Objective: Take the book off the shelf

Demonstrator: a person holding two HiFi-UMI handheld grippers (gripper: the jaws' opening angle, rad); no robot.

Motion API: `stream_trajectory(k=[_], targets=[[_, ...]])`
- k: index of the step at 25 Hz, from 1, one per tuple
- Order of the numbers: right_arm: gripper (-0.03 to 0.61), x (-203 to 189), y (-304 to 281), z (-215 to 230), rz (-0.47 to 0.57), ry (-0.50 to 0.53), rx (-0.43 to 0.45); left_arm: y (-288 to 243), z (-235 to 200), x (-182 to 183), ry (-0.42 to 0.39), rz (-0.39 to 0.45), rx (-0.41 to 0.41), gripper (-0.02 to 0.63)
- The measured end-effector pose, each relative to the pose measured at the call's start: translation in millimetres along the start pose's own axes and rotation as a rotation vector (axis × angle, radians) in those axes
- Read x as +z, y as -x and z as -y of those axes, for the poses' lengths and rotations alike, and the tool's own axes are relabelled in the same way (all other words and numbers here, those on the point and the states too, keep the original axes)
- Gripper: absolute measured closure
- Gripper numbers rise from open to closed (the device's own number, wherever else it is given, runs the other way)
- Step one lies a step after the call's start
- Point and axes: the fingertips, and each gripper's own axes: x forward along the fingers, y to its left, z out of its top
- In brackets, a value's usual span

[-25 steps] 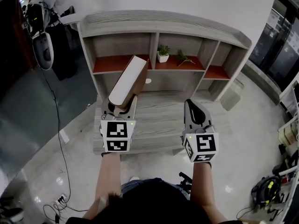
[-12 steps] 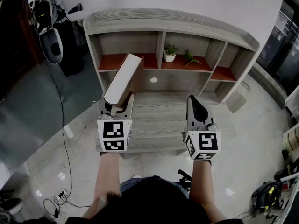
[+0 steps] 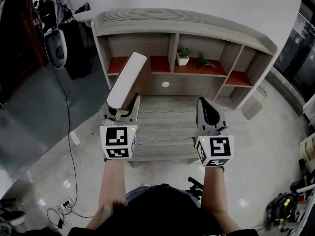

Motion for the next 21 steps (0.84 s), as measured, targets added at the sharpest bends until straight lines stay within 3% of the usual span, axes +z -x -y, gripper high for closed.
stream_trajectory(k=[21], targets=[[0.563,4.9,-1.3,-2.8,-0.006,0.007,-0.003,-2.1,-3.7,8.4,0.003,0.021,-0.011,0.385]])
